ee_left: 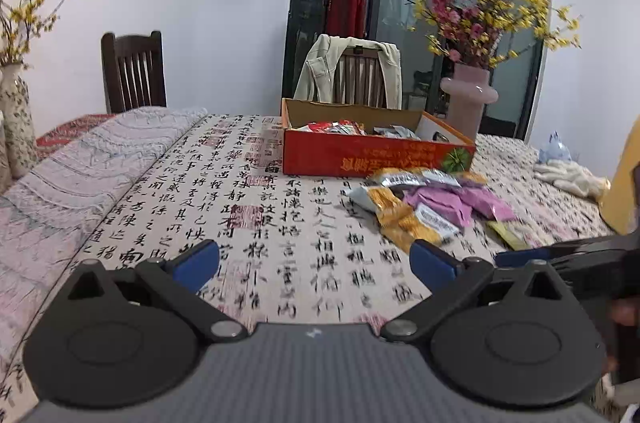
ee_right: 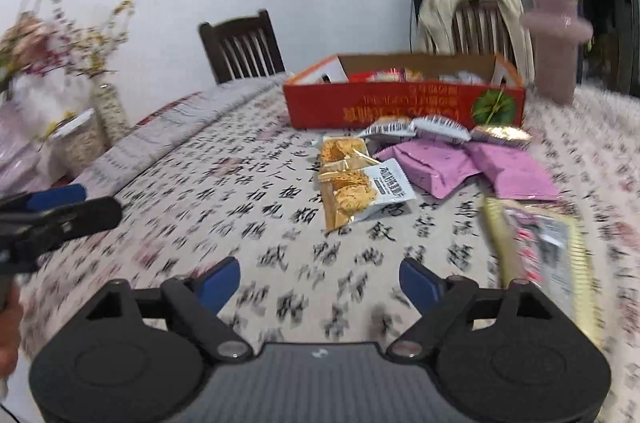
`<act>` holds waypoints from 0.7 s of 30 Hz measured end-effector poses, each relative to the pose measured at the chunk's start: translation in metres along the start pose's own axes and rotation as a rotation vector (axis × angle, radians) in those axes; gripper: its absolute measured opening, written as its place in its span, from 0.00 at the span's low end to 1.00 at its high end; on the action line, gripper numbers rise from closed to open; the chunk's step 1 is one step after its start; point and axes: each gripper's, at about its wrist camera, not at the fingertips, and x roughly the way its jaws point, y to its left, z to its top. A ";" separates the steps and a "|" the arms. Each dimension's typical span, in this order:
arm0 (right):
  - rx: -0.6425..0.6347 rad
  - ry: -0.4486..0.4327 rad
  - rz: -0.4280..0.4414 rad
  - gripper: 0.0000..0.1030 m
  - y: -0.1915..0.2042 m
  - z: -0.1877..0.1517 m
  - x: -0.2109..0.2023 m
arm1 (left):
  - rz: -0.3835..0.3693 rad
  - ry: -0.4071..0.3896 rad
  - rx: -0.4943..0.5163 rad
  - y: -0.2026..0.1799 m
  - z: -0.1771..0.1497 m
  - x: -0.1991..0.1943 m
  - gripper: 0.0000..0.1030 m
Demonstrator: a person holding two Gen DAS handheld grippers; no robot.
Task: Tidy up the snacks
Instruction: 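Move both grippers back over the remaining snack pile, then grasp a seed-oat wafer packet with the left gripper while the right grasps another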
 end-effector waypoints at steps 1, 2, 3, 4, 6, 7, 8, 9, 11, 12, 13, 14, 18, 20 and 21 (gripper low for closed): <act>0.024 0.016 -0.001 0.82 -0.002 0.008 0.012 | -0.006 0.005 -0.014 0.004 0.003 0.004 1.00; 0.044 0.024 -0.006 0.81 -0.004 0.014 0.022 | -0.013 0.010 -0.027 0.009 0.005 0.009 1.00; 0.069 0.029 -0.011 0.81 -0.006 0.020 0.030 | -0.016 0.014 -0.035 0.013 0.005 0.014 1.00; 0.091 0.028 -0.017 0.81 -0.008 0.027 0.040 | -0.016 0.020 -0.042 0.017 0.007 0.018 1.00; 0.114 0.015 -0.048 0.81 -0.009 0.039 0.059 | -0.013 0.036 -0.055 0.027 0.009 0.027 1.00; 0.128 0.015 -0.064 0.81 -0.010 0.045 0.070 | -0.018 0.041 -0.058 0.032 0.010 0.030 1.00; 0.138 0.014 -0.070 0.81 -0.011 0.049 0.077 | -0.025 0.046 -0.056 0.035 0.010 0.033 1.00; 0.143 0.014 -0.079 0.80 -0.011 0.052 0.085 | -0.032 0.049 -0.052 0.037 0.011 0.036 1.00; 0.143 0.008 -0.105 0.80 -0.013 0.055 0.096 | -0.039 0.059 -0.041 0.038 0.012 0.042 1.00; 0.140 0.009 -0.116 0.79 -0.012 0.057 0.103 | -0.040 0.066 -0.037 0.038 0.013 0.046 1.00; 0.133 0.013 -0.128 0.78 -0.011 0.058 0.109 | -0.044 0.071 -0.034 0.038 0.013 0.049 1.00; 0.113 0.014 -0.141 0.77 -0.010 0.060 0.113 | -0.049 0.079 -0.034 0.038 0.014 0.053 1.00; 0.028 0.017 -0.175 0.65 -0.004 0.058 0.120 | -0.074 0.096 -0.022 0.032 0.014 0.064 1.00; 0.007 0.010 -0.181 0.56 -0.004 0.055 0.117 | -0.083 0.108 -0.006 0.026 0.015 0.071 1.00; -0.001 0.010 -0.179 0.55 -0.005 0.054 0.114 | -0.088 0.115 0.004 0.022 0.016 0.075 1.00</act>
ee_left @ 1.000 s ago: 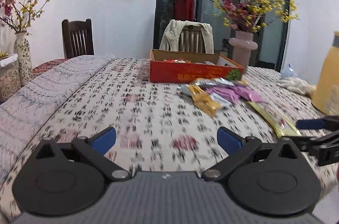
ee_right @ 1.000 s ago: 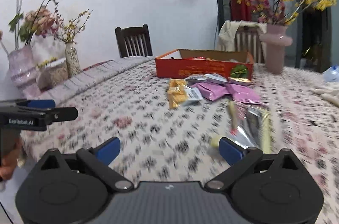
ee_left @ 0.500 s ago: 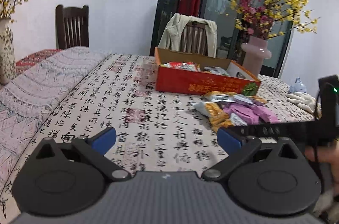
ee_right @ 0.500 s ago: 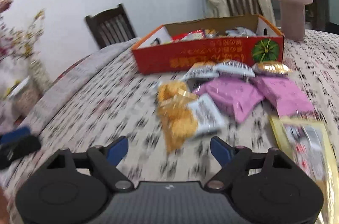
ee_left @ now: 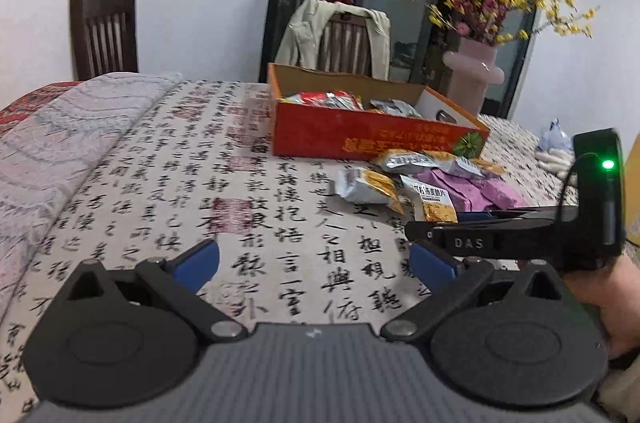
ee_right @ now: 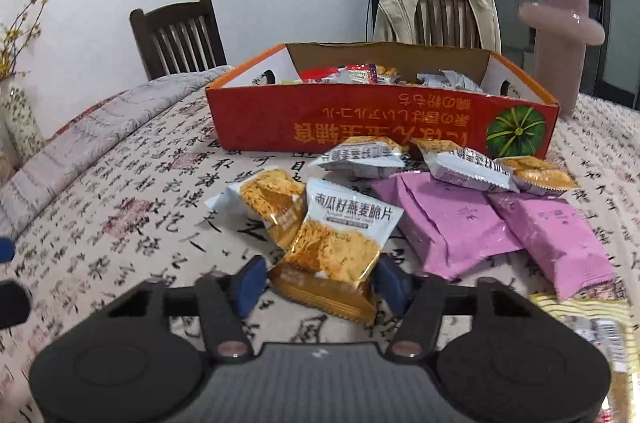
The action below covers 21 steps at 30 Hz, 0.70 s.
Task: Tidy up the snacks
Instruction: 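Grasp a seed-oat wafer packet with the left gripper while the right grasps another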
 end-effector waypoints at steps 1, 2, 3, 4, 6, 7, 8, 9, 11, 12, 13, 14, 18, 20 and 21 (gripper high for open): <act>0.003 -0.001 0.009 0.53 -0.003 -0.002 -0.003 | -0.003 0.005 0.007 -0.003 0.002 0.003 1.00; 0.007 -0.001 0.016 0.51 -0.006 -0.003 -0.006 | -0.005 0.010 0.014 -0.007 0.004 0.007 1.00; 0.010 0.000 0.017 0.42 -0.009 -0.004 -0.009 | -0.008 0.015 0.019 -0.010 0.007 0.012 1.00; 0.010 0.002 0.016 0.42 -0.012 -0.005 -0.013 | -0.009 0.022 0.024 -0.013 0.011 0.018 1.00; 0.010 -0.003 0.035 0.42 -0.018 -0.007 -0.025 | -0.010 0.038 0.050 -0.020 0.020 0.033 1.00; 0.010 -0.007 0.044 0.42 -0.022 -0.008 -0.032 | -0.003 0.041 0.064 -0.025 0.025 0.041 1.00; 0.009 -0.014 0.056 0.42 -0.026 -0.008 -0.039 | 0.003 0.045 0.084 -0.029 0.029 0.050 1.00; 0.011 -0.027 0.069 0.42 -0.030 -0.008 -0.048 | 0.002 0.051 0.110 -0.036 0.034 0.060 1.00; 0.016 -0.068 0.104 0.42 -0.039 -0.007 -0.066 | 0.002 0.060 0.148 -0.048 0.042 0.081 1.00; 0.021 -0.082 0.109 0.42 -0.044 -0.007 -0.073 | -0.005 0.065 0.162 -0.053 0.045 0.091 1.00; 0.025 -0.098 0.113 0.42 -0.048 -0.007 -0.080 | -0.010 0.073 0.171 -0.057 0.047 0.102 1.00; 0.031 -0.113 0.121 0.42 -0.055 -0.007 -0.086 | -0.012 0.084 0.184 -0.062 0.049 0.113 0.98; 0.055 -0.139 0.146 0.42 -0.075 -0.007 -0.108 | 0.033 0.125 0.262 -0.077 0.047 0.150 0.79; 0.039 -0.147 0.153 0.42 -0.081 -0.010 -0.117 | 0.044 0.145 0.257 -0.076 0.046 0.157 0.63; 0.030 -0.149 0.150 0.42 -0.082 -0.011 -0.119 | 0.039 0.150 0.244 -0.073 0.045 0.158 0.61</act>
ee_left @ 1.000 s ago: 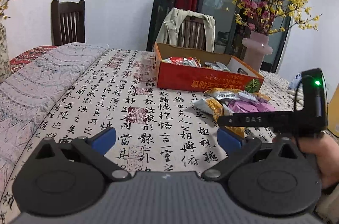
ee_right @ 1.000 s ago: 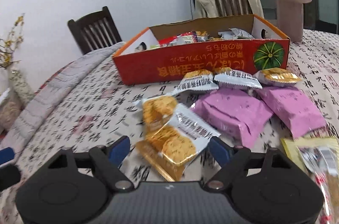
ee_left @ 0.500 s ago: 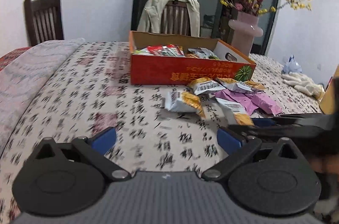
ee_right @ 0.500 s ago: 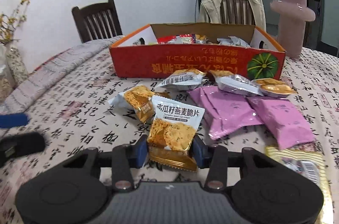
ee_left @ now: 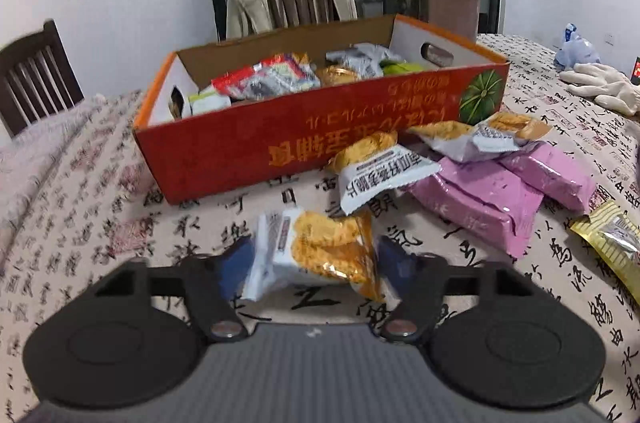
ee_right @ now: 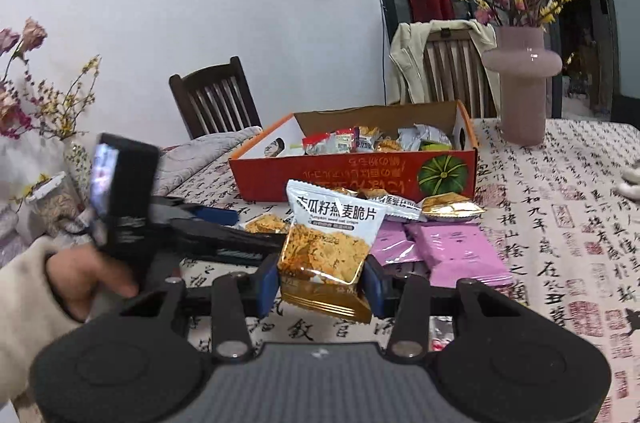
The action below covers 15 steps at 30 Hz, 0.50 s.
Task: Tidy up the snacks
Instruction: 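Grasp a seed-oat wafer packet with the left gripper while the right grasps another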
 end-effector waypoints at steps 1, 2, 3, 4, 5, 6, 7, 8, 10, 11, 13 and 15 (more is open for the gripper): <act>-0.005 0.000 0.000 0.42 -0.001 -0.001 -0.002 | 0.001 -0.002 -0.013 0.001 -0.001 -0.001 0.59; -0.009 0.001 0.003 0.42 -0.001 -0.003 -0.001 | 0.009 -0.001 -0.023 0.002 -0.002 -0.004 0.55; -0.009 0.003 0.006 0.42 -0.001 -0.004 -0.001 | 0.018 -0.003 -0.028 0.002 -0.003 -0.008 0.53; -0.006 0.007 0.011 0.42 -0.003 -0.005 0.000 | 0.027 -0.008 -0.032 0.002 -0.005 -0.015 0.53; -0.003 0.010 0.013 0.42 -0.004 -0.006 0.001 | 0.028 -0.018 -0.038 0.001 -0.008 -0.025 0.53; 0.000 0.012 0.014 0.42 -0.004 -0.007 0.002 | 0.026 -0.026 -0.047 0.001 -0.013 -0.035 0.53; 0.003 0.014 0.013 0.42 -0.004 -0.008 0.002 | 0.021 -0.034 -0.059 0.001 -0.016 -0.045 0.53; 0.005 0.014 0.014 0.42 -0.003 -0.010 0.002 | 0.014 -0.043 -0.075 0.001 -0.022 -0.057 0.53; 0.006 0.013 0.020 0.42 -0.001 -0.012 0.000 | 0.000 -0.061 -0.120 0.002 -0.032 -0.080 0.53; 0.002 0.013 0.022 0.42 0.001 -0.014 -0.003 | -0.008 -0.068 -0.145 0.003 -0.038 -0.092 0.53; -0.003 0.012 0.024 0.42 0.004 -0.018 -0.008 | -0.022 -0.076 -0.187 0.002 -0.051 -0.114 0.53; -0.010 0.014 0.020 0.42 0.007 -0.023 -0.013 | -0.040 -0.072 -0.212 -0.002 -0.063 -0.131 0.53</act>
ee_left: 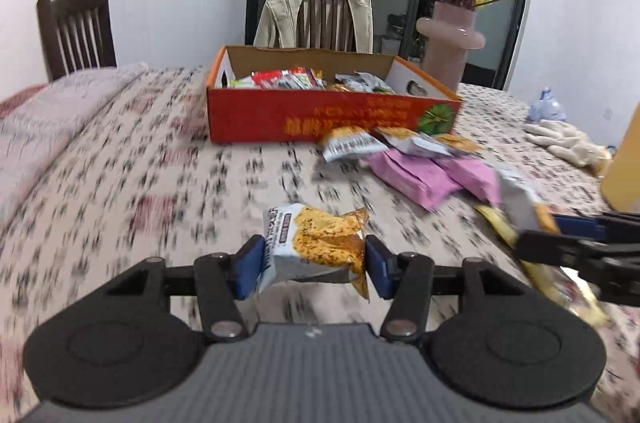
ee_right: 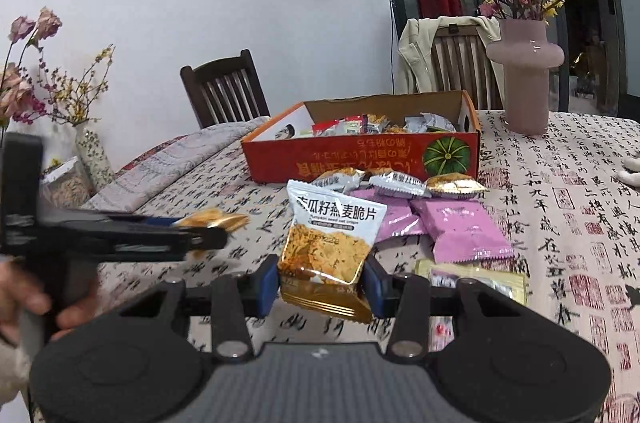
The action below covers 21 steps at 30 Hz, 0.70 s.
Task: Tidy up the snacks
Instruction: 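Grasp a seed-oat wafer packet with the left gripper while the right grasps another, then carry both wafer packets into the orange box and open both grippers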
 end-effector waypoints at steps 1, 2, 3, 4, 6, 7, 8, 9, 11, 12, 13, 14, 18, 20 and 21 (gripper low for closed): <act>-0.005 0.003 -0.010 0.42 0.002 -0.004 -0.003 | -0.009 0.004 -0.007 -0.002 -0.006 -0.008 0.53; -0.011 0.004 -0.016 0.42 0.005 -0.008 -0.006 | -0.012 0.007 -0.005 -0.004 -0.011 -0.016 0.53; -0.015 0.006 -0.020 0.42 0.008 -0.011 -0.009 | -0.009 0.011 -0.001 -0.007 -0.017 -0.022 0.53; -0.015 0.009 -0.021 0.42 0.011 -0.016 -0.012 | -0.010 0.015 0.007 -0.010 -0.023 -0.028 0.54; -0.014 0.012 -0.018 0.42 0.016 -0.025 -0.019 | -0.020 0.023 0.023 -0.014 -0.035 -0.040 0.54; -0.015 0.014 -0.017 0.42 0.019 -0.031 -0.024 | -0.022 0.024 0.022 -0.015 -0.040 -0.046 0.54; -0.015 0.016 -0.019 0.42 0.021 -0.036 -0.027 | -0.025 0.025 0.017 -0.016 -0.045 -0.051 0.54; -0.017 0.020 -0.022 0.42 0.024 -0.041 -0.031 | -0.027 0.023 0.010 -0.016 -0.049 -0.056 0.54; -0.022 0.029 -0.031 0.42 0.029 -0.052 -0.038 | -0.027 0.019 0.005 -0.017 -0.055 -0.064 0.54; -0.024 0.034 -0.035 0.42 0.031 -0.056 -0.041 | -0.026 0.014 0.004 -0.017 -0.056 -0.066 0.54; -0.028 0.039 -0.038 0.42 0.033 -0.060 -0.044 | -0.025 0.010 0.004 -0.017 -0.057 -0.069 0.54; -0.034 0.042 -0.039 0.42 0.035 -0.064 -0.048 | -0.023 0.006 0.003 -0.017 -0.057 -0.070 0.54; -0.040 0.035 -0.059 0.42 0.036 -0.068 -0.056 | -0.022 -0.002 0.010 -0.017 -0.056 -0.072 0.54; -0.038 0.026 -0.064 0.42 0.035 -0.067 -0.059 | -0.025 -0.010 0.013 -0.016 -0.052 -0.071 0.54; -0.037 0.023 -0.065 0.42 0.034 -0.066 -0.060 | -0.023 -0.012 0.012 -0.014 -0.048 -0.068 0.54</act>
